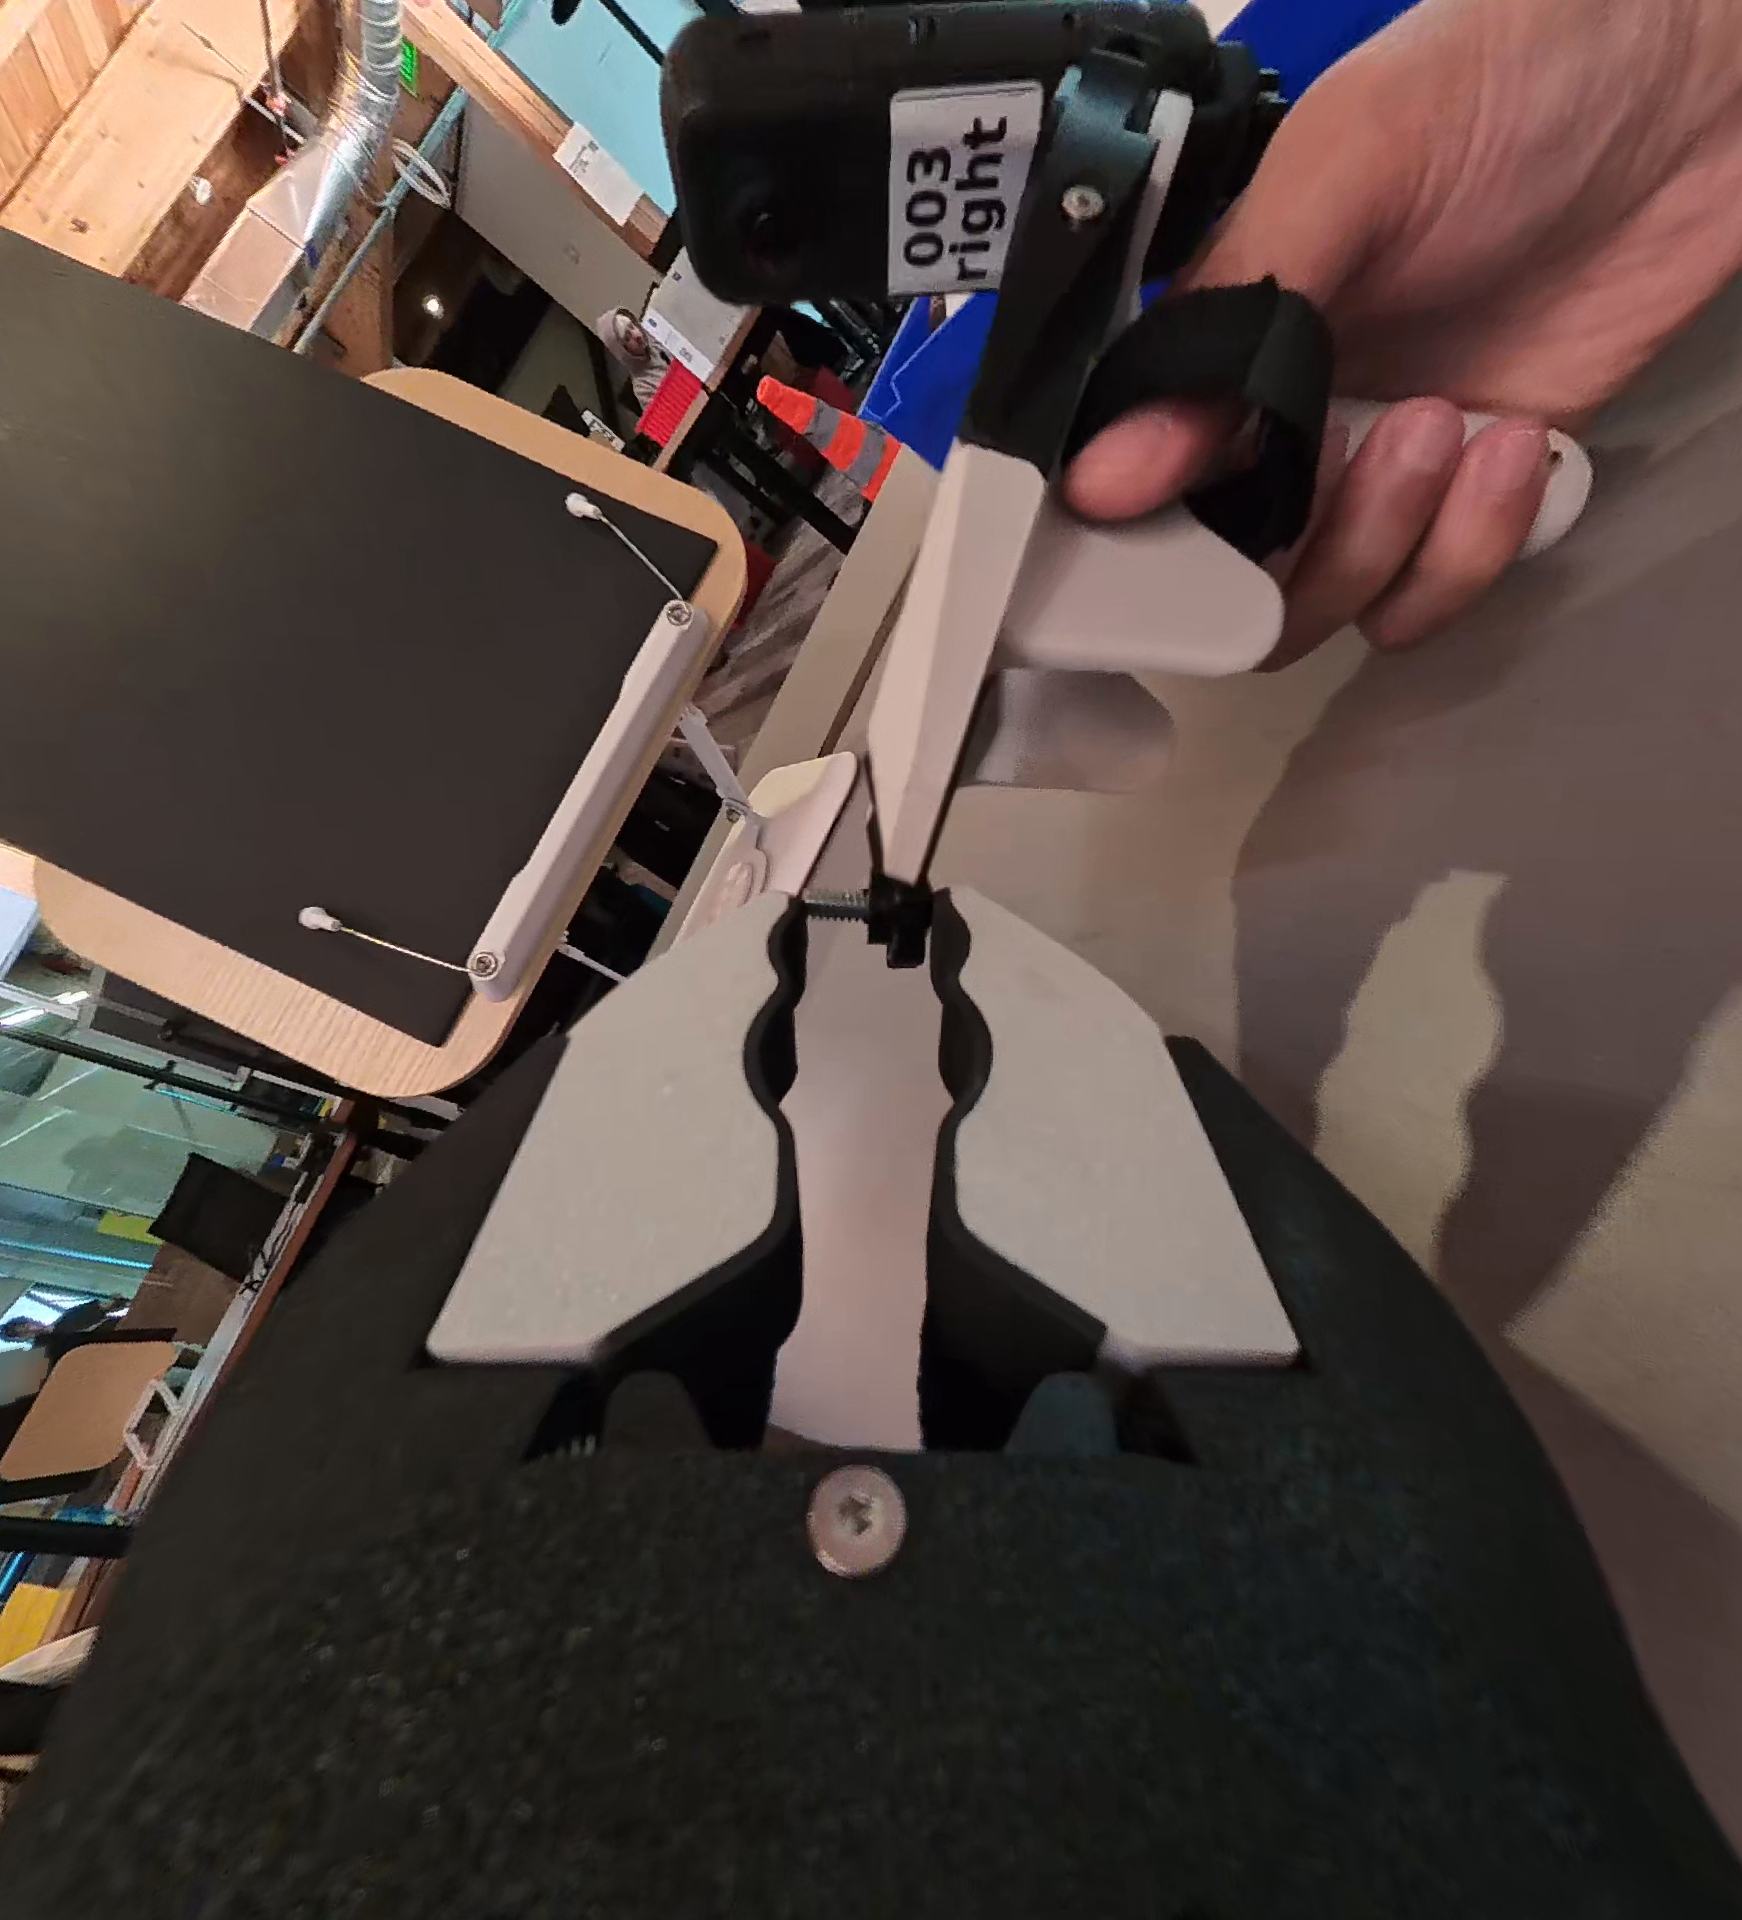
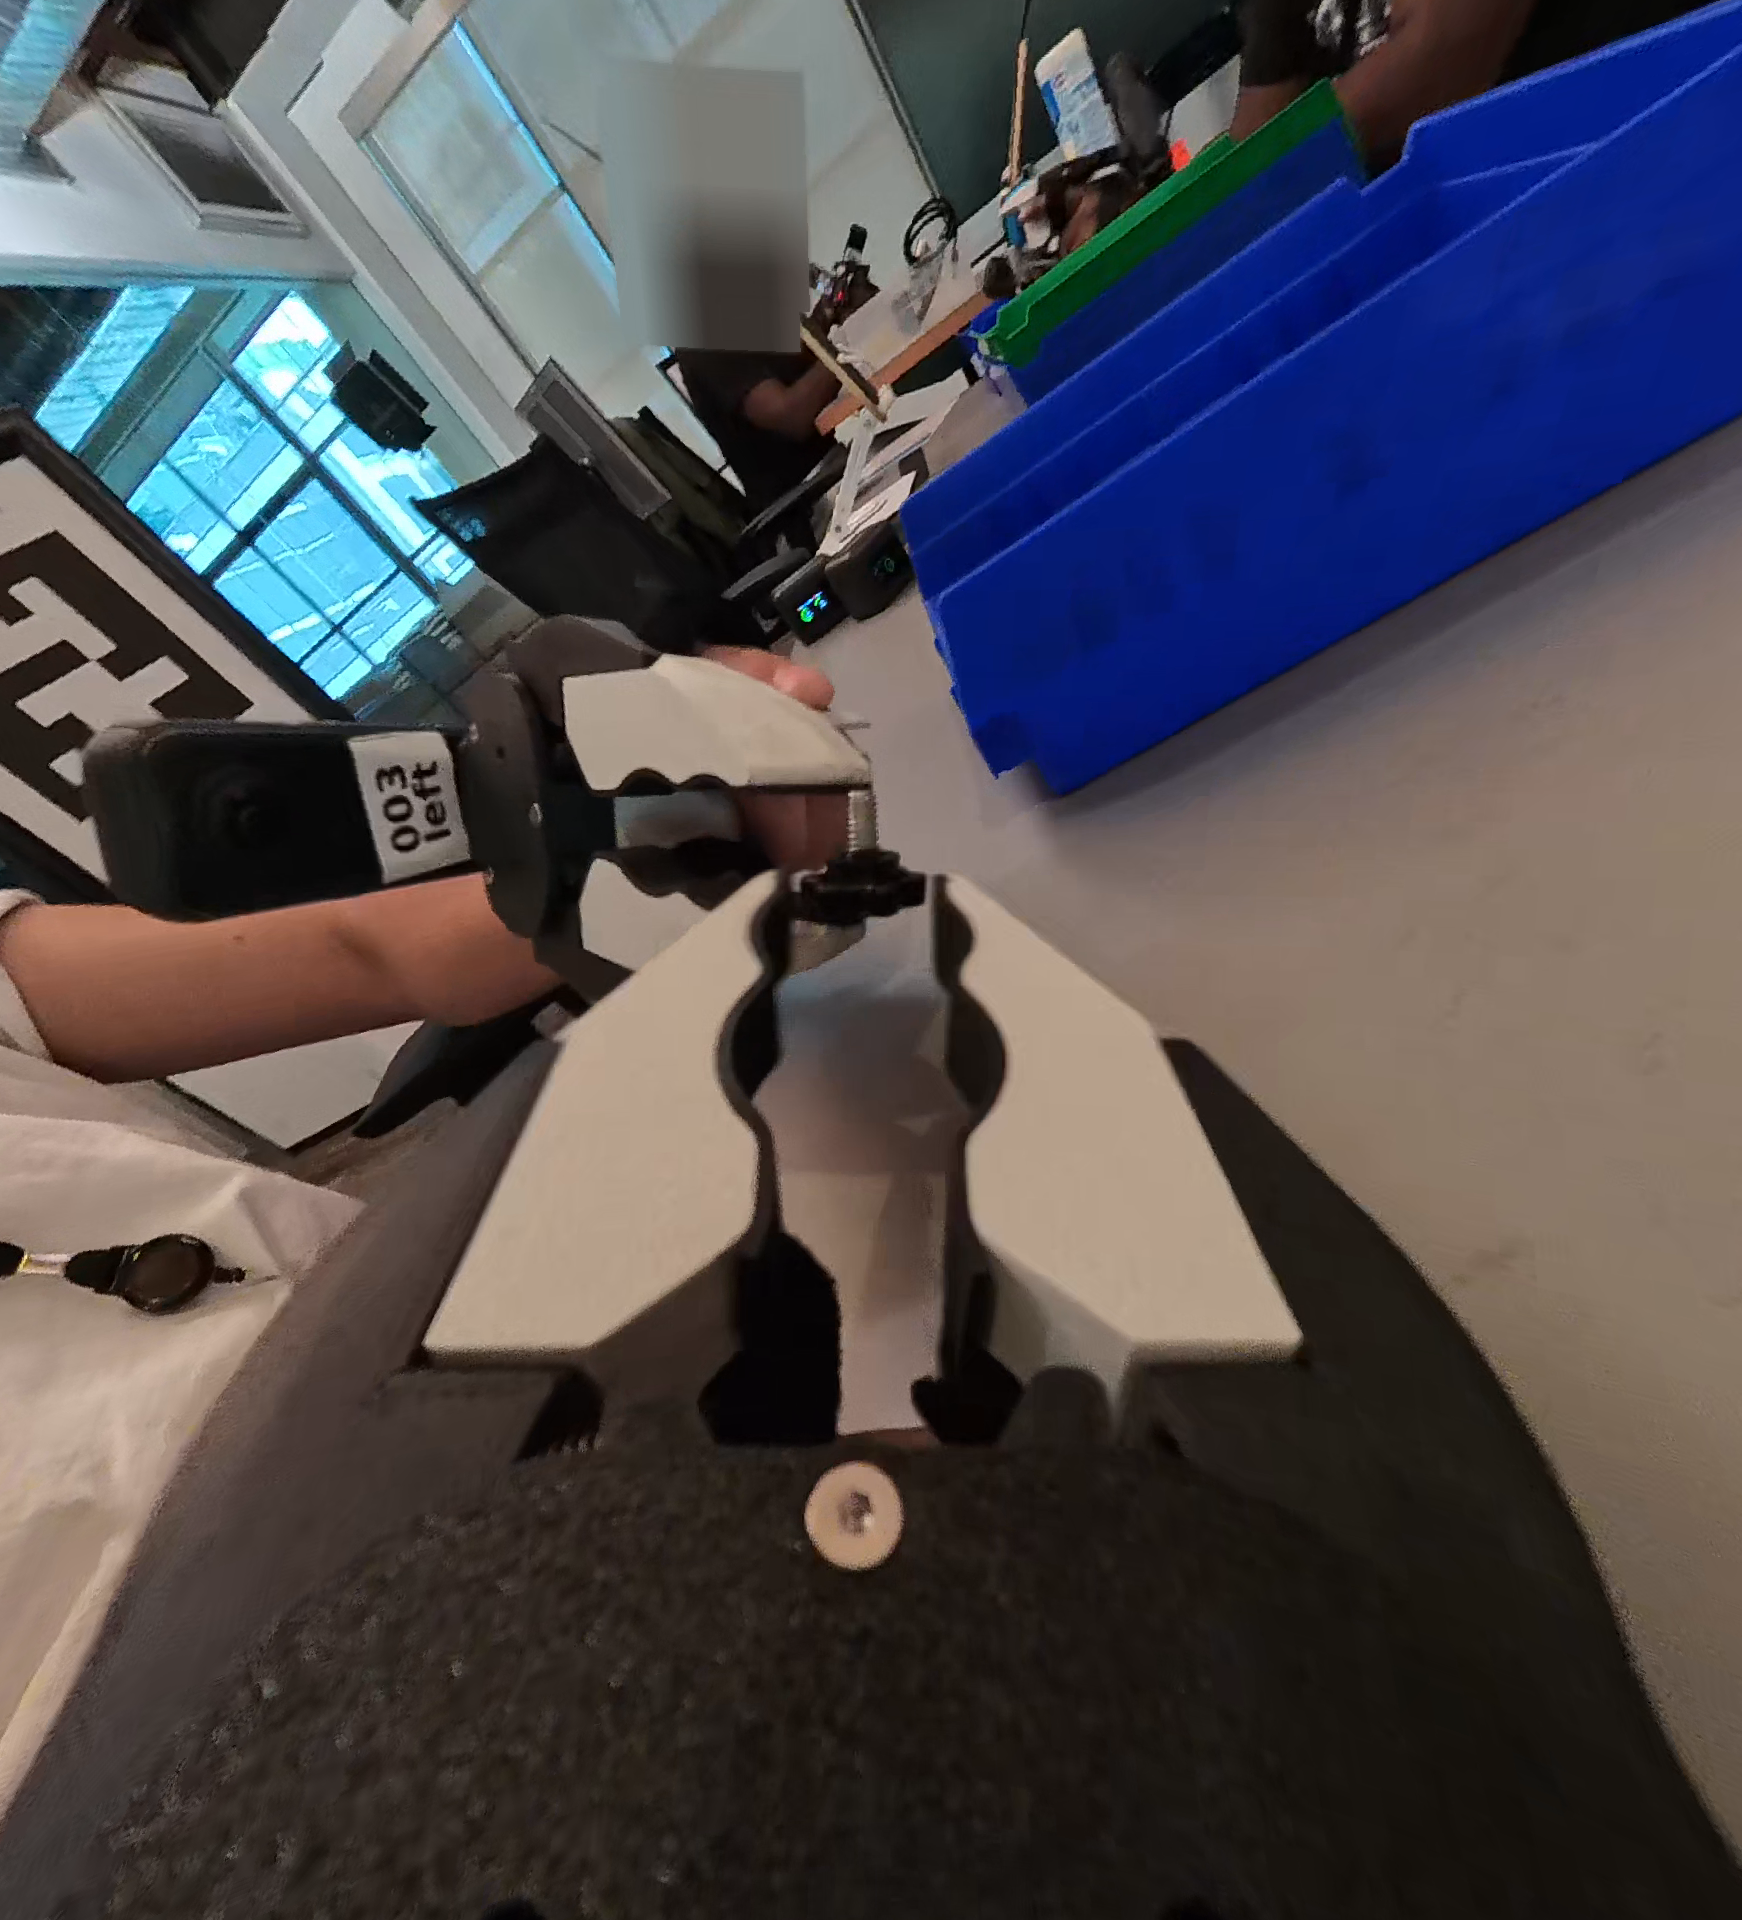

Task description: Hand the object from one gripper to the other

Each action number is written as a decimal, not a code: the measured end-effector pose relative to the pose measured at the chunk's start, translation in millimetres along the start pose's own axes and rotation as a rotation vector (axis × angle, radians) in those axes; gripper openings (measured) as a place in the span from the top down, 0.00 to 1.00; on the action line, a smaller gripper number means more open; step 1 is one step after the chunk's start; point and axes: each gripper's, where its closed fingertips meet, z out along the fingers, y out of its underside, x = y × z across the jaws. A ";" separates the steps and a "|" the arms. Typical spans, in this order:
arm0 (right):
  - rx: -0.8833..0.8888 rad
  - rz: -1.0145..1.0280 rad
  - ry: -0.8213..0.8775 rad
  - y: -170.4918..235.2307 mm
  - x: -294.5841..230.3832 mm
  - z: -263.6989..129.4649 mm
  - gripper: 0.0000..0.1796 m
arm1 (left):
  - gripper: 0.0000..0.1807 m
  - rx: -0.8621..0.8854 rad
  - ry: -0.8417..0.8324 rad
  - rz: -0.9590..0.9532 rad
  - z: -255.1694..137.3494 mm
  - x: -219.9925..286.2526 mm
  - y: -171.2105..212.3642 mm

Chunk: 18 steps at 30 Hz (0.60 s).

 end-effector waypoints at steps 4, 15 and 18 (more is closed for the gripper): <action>-0.010 0.002 -0.013 -0.5 -2.3 0.0 0.87 | 0.88 0.021 -0.008 -0.018 -0.5 0.2 -2.8; -0.232 -0.792 0.729 -16.0 59.8 -50.0 0.87 | 0.88 0.027 0.264 -0.694 2.2 3.3 1.2; -0.334 -1.084 0.795 -10.6 53.5 -32.6 0.87 | 0.88 0.057 0.328 -0.901 2.5 -3.8 5.6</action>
